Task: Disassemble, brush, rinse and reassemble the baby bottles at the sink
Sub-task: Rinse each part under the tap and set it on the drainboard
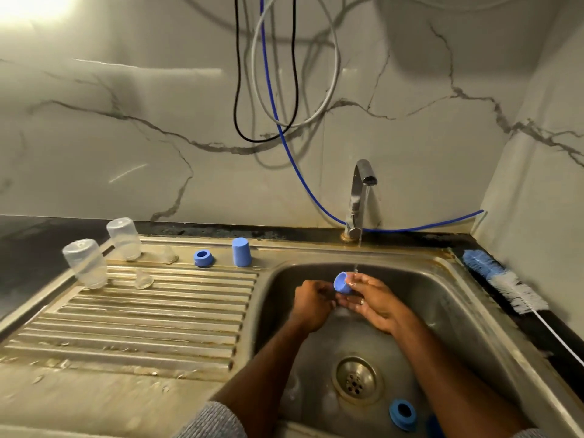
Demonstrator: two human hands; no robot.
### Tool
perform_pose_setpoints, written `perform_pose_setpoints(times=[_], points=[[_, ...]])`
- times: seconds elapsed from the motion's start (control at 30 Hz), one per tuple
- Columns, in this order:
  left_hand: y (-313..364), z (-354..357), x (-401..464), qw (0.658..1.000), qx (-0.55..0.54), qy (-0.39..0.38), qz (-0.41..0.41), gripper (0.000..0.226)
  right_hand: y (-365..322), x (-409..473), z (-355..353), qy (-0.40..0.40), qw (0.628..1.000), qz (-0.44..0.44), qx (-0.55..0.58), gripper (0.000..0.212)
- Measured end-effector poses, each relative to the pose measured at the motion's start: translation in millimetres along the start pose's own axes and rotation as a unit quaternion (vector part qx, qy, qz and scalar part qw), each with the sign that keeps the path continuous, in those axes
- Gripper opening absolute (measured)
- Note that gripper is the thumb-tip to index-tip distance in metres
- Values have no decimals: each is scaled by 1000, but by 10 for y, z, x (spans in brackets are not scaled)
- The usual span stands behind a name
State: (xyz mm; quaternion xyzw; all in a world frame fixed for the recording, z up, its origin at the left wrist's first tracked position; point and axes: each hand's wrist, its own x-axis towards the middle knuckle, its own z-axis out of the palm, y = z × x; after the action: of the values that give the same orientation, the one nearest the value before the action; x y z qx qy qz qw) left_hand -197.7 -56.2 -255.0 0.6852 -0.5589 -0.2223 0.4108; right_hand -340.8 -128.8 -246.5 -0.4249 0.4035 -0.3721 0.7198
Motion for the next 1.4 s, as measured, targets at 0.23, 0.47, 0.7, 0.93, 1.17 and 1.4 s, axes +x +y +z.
perform_pose_setpoints(times=[0.23, 0.47, 0.7, 0.93, 1.17, 1.4], points=[[-120, -1036, -230, 995, 70, 68, 29, 15, 95, -110, 433, -59, 847, -174, -499, 39], [-617, -2039, -491, 978, 97, 183, -39, 1, 56, -172, 1697, -103, 855, -283, -423, 43], [-1140, -2733, -737, 964, 95, 228, -102, 2, 330, -79, 2725, -139, 836, -237, -475, 65], [-1301, -2880, -749, 964, 66, 225, -123, 4, 595, 151, 3084, -85, 846, -207, -484, 70], [-1121, -2660, -616, 970, 66, 217, -92, 2, 540, 109, 2859, -82, 866, -222, -441, 61], [-527, -1791, -341, 985, -43, 166, 5, 12, 266, -31, 1729, -1, 868, -267, -419, 23]])
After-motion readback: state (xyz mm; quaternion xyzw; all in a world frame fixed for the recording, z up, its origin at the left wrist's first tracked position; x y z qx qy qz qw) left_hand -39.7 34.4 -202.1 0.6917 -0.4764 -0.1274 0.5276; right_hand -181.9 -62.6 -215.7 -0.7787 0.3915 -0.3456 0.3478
